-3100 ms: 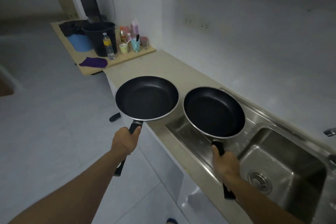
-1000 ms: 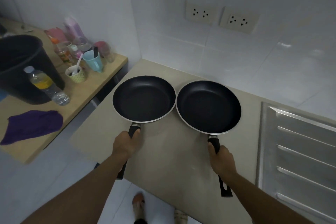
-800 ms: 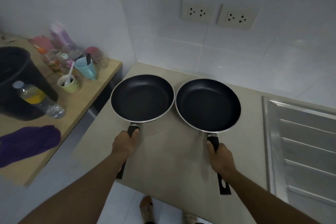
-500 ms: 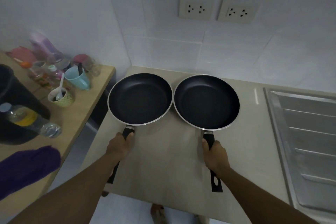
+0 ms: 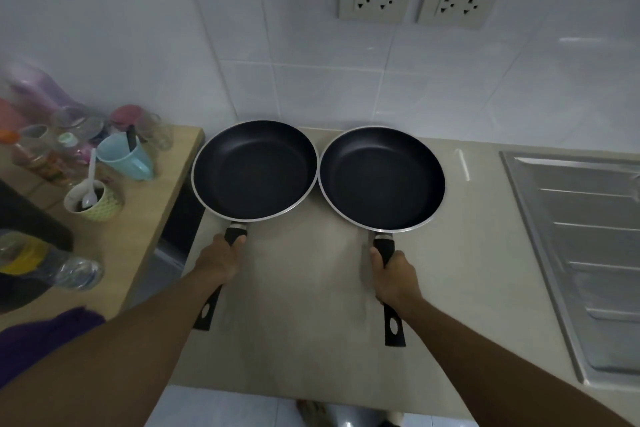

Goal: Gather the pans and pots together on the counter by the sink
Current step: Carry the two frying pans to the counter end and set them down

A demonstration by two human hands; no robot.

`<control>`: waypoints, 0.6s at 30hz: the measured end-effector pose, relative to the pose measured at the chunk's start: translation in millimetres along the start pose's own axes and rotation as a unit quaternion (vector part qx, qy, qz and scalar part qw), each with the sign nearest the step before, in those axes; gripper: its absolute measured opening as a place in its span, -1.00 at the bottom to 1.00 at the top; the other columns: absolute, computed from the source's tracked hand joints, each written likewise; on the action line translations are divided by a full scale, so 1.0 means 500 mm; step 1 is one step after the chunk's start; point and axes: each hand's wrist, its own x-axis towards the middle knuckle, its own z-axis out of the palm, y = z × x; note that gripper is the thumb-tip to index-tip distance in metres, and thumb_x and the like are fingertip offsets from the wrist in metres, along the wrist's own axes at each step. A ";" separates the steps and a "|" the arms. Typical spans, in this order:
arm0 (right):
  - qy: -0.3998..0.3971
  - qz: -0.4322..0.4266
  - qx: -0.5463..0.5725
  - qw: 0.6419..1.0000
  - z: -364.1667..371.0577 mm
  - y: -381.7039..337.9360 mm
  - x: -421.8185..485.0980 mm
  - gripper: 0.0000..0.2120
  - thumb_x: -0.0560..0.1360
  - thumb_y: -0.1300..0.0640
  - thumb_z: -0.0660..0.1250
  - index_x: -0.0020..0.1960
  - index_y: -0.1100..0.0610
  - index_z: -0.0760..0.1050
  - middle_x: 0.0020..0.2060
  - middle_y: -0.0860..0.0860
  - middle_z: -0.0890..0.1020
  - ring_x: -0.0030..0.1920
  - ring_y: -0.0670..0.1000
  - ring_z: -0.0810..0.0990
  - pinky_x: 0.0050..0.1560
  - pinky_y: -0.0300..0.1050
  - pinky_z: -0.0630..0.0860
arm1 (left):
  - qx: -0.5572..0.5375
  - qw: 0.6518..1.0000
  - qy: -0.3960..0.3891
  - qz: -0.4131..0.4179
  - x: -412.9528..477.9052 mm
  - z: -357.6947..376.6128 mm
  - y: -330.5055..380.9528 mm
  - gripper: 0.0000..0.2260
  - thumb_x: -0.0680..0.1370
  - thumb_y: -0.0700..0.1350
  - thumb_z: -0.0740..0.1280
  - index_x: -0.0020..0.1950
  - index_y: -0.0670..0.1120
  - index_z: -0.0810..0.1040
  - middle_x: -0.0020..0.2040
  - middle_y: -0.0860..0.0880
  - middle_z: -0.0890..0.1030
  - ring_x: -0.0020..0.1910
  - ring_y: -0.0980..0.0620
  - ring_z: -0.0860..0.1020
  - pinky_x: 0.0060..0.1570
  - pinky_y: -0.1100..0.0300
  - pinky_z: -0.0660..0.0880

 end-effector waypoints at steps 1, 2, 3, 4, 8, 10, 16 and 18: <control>-0.001 0.002 0.000 1.000 0.003 -0.004 0.001 -0.56 0.62 -0.22 0.15 0.03 0.20 0.37 -0.19 0.08 0.55 -0.17 0.14 0.61 -0.12 0.10 0.62 | 0.004 1.000 -0.001 0.003 0.007 -0.005 -0.001 -0.47 0.64 0.21 0.08 0.37 -0.21 0.32 0.22 -0.30 0.51 0.12 -0.28 0.53 0.05 -0.04 0.47; -0.001 0.004 0.001 1.000 0.004 -0.008 0.003 -0.56 0.61 -0.22 0.15 0.04 0.20 0.37 -0.18 0.10 0.55 -0.16 0.16 0.62 -0.11 0.11 0.62 | 0.008 1.000 -0.002 0.006 0.014 -0.009 0.000 -0.47 0.64 0.21 0.08 0.37 -0.21 0.33 0.21 -0.30 0.52 0.11 -0.28 0.54 0.05 -0.04 0.47; -0.001 0.006 0.002 1.000 0.006 -0.013 0.004 -0.55 0.61 -0.22 0.15 0.04 0.20 0.37 -0.16 0.11 0.56 -0.16 0.17 0.63 -0.10 0.13 0.63 | 0.011 1.000 -0.002 0.008 0.020 -0.013 0.001 -0.47 0.64 0.21 0.08 0.36 -0.22 0.33 0.20 -0.30 0.52 0.11 -0.28 0.54 0.06 -0.05 0.48; -0.001 0.007 0.003 1.000 0.006 -0.017 0.005 -0.55 0.61 -0.22 0.15 0.05 0.20 0.36 -0.15 0.12 0.57 -0.15 0.17 0.63 -0.09 0.14 0.64 | 0.011 1.000 -0.002 0.010 0.024 -0.017 0.003 -0.46 0.64 0.21 0.08 0.36 -0.22 0.33 0.20 -0.30 0.52 0.10 -0.28 0.54 0.08 -0.07 0.50; -0.007 0.012 0.003 1.000 0.006 -0.033 0.017 -0.55 0.62 -0.22 0.15 0.08 0.21 0.35 -0.12 0.15 0.59 -0.12 0.20 0.65 -0.05 0.19 0.64 | 0.015 1.000 -0.004 0.008 0.036 -0.023 0.012 -0.44 0.64 0.22 0.07 0.36 -0.23 0.32 0.19 -0.32 0.52 0.09 -0.31 0.56 0.15 -0.15 0.52; -0.008 0.013 0.001 1.000 0.005 -0.039 0.023 -0.56 0.62 -0.22 0.14 0.07 0.20 0.34 -0.15 0.13 0.58 -0.15 0.17 0.65 -0.07 0.15 0.64 | 0.015 1.000 -0.006 0.003 0.039 -0.023 0.015 -0.44 0.64 0.22 0.08 0.38 -0.24 0.31 0.20 -0.32 0.52 0.10 -0.32 0.57 0.15 -0.17 0.53; -0.010 0.019 -0.004 1.000 0.008 -0.048 0.032 -0.56 0.62 -0.22 0.15 0.07 0.19 0.33 -0.16 0.13 0.57 -0.14 0.18 0.65 -0.05 0.19 0.64 | 0.023 1.000 -0.010 0.006 0.048 -0.028 0.021 -0.44 0.64 0.22 0.07 0.39 -0.23 0.29 0.19 -0.33 0.52 0.10 -0.32 0.57 0.15 -0.18 0.53; -0.009 0.020 -0.004 1.000 0.009 -0.048 0.034 -0.56 0.61 -0.22 0.15 0.07 0.19 0.33 -0.15 0.14 0.57 -0.13 0.19 0.65 -0.05 0.20 0.64 | 0.025 1.000 -0.010 0.007 0.049 -0.029 0.022 -0.44 0.64 0.21 0.07 0.39 -0.24 0.29 0.19 -0.33 0.52 0.09 -0.32 0.57 0.14 -0.16 0.53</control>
